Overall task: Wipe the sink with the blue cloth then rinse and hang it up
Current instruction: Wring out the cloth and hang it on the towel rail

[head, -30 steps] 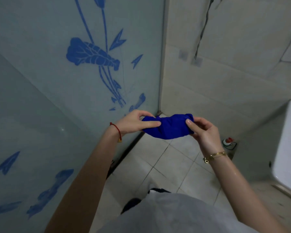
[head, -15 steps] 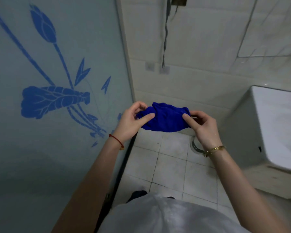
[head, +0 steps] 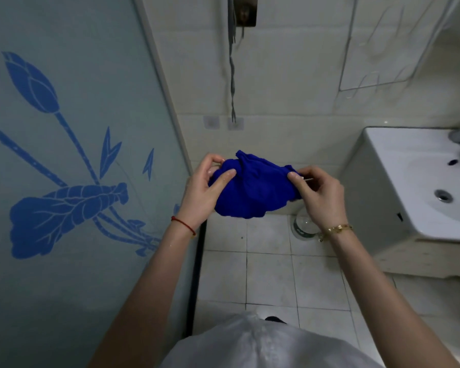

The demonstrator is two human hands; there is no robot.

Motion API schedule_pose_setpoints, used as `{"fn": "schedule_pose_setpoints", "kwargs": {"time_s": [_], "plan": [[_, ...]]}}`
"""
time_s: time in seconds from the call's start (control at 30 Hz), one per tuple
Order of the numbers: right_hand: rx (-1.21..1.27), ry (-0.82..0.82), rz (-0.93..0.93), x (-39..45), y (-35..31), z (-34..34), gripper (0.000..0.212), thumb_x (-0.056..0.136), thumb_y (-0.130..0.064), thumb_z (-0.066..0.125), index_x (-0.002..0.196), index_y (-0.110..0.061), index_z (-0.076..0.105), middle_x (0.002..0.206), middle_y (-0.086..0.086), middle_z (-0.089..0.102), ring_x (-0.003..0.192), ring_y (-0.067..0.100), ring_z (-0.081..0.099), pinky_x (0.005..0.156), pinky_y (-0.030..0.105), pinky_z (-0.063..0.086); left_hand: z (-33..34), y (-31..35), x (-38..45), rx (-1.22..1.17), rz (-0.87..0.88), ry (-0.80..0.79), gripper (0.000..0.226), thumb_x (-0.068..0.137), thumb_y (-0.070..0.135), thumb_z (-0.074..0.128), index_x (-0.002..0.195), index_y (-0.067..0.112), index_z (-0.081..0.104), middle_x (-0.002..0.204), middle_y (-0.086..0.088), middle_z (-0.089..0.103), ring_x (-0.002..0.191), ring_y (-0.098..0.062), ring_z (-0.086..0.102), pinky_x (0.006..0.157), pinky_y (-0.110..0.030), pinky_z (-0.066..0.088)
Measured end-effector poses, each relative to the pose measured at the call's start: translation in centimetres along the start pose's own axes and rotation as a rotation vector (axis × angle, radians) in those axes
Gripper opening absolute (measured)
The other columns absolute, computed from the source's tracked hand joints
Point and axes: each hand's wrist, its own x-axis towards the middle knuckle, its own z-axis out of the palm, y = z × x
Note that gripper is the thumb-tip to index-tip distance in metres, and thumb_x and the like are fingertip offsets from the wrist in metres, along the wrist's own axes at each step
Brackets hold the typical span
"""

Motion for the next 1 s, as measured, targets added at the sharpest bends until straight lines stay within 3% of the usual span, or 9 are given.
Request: {"fn": "schedule_pose_setpoints", "kwargs": {"time_s": [0.1,0.2,0.3,0.43,0.6,0.73,0.83,0.9,1.0], "plan": [[0.108,-0.145,0.082,0.4,0.1,-0.7,0.030,0.081,-0.033,0.074,0.104,-0.016,0.068,0.098,0.001,0.072,0.083,0.011,0.070,0.070,0.022,0.055,0.1,0.2,0.8,-0.075,0.015,0.023,0.013,0.094,0.027,0.060,0.092,0.038,0.054,0.081,-0.001,0.069,0.079,-0.017,0.064,0.068,-0.035,0.051],[0.116,-0.216,0.032,0.7,0.6,-1.2,0.044,0.077,-0.020,0.079,0.118,-0.023,0.061,0.110,-0.003,0.065,0.097,0.012,0.065,0.077,0.025,0.056,0.2,0.5,1.6,-0.181,-0.001,0.023,0.009,0.095,0.020,0.060,0.098,0.028,0.055,0.083,0.005,0.071,0.080,-0.011,0.066,0.067,-0.023,0.052],[0.088,-0.151,-0.022,1.3,0.7,-1.1,0.034,0.079,-0.011,0.076,0.107,-0.024,0.063,0.100,-0.006,0.064,0.087,0.021,0.065,0.071,0.027,0.056,0.1,0.6,2.3,-0.258,-0.037,0.005,0.014,0.092,0.016,0.062,0.099,0.024,0.054,0.084,0.004,0.073,0.084,-0.012,0.069,0.067,-0.023,0.054],[0.082,-0.093,-0.107,2.1,0.6,-0.8,0.024,0.085,-0.012,0.069,0.098,-0.032,0.066,0.086,-0.016,0.066,0.073,0.010,0.061,0.062,0.025,0.050,0.3,0.8,3.0,-0.310,-0.063,-0.074,0.030,0.082,0.005,0.063,0.106,0.020,0.050,0.087,0.000,0.074,0.083,-0.013,0.069,0.068,-0.022,0.053],[-0.028,-0.022,-0.199,2.8,0.5,-0.6,0.018,0.093,-0.022,0.059,0.100,-0.038,0.065,0.083,-0.027,0.063,0.072,0.000,0.057,0.060,0.019,0.044,0.3,1.0,3.6,-0.224,-0.072,-0.218,0.054,0.080,0.004,0.064,0.130,0.022,0.054,0.120,0.002,0.067,0.110,-0.012,0.063,0.089,-0.019,0.049],[-0.106,0.000,-0.220,3.2,0.6,-0.5,0.012,0.095,-0.025,0.055,0.098,-0.030,0.066,0.086,-0.019,0.064,0.079,-0.001,0.057,0.064,0.014,0.043,0.4,0.9,3.8,-0.184,-0.032,-0.295,0.036,0.086,0.004,0.061,0.115,0.025,0.065,0.123,0.014,0.067,0.118,-0.006,0.060,0.092,-0.015,0.046],[-0.197,0.010,-0.226,3.5,0.6,-0.8,0.013,0.095,-0.026,0.053,0.092,-0.030,0.065,0.079,-0.017,0.063,0.075,0.005,0.057,0.064,0.015,0.041,0.5,0.6,4.2,-0.047,0.034,-0.194,0.017,0.090,0.011,0.067,0.106,0.018,0.065,0.106,0.017,0.071,0.103,-0.004,0.065,0.084,-0.015,0.050],[-0.298,0.011,-0.239,3.7,0.8,-1.0,0.021,0.097,-0.028,0.050,0.106,-0.027,0.069,0.087,-0.007,0.067,0.080,0.011,0.058,0.070,0.023,0.044,0.7,0.7,4.5,-0.009,0.058,-0.112,0.012,0.088,0.017,0.071,0.093,0.026,0.065,0.091,0.019,0.071,0.089,-0.001,0.066,0.074,-0.015,0.052],[-0.363,0.029,-0.246,3.7,0.6,-1.3,0.030,0.098,-0.029,0.048,0.123,-0.028,0.064,0.105,-0.002,0.063,0.087,0.009,0.055,0.077,0.018,0.040,0.8,0.9,4.8,0.029,0.094,-0.039,0.014,0.085,0.022,0.075,0.082,0.027,0.063,0.082,0.016,0.070,0.083,-0.005,0.067,0.071,-0.019,0.054]]}}
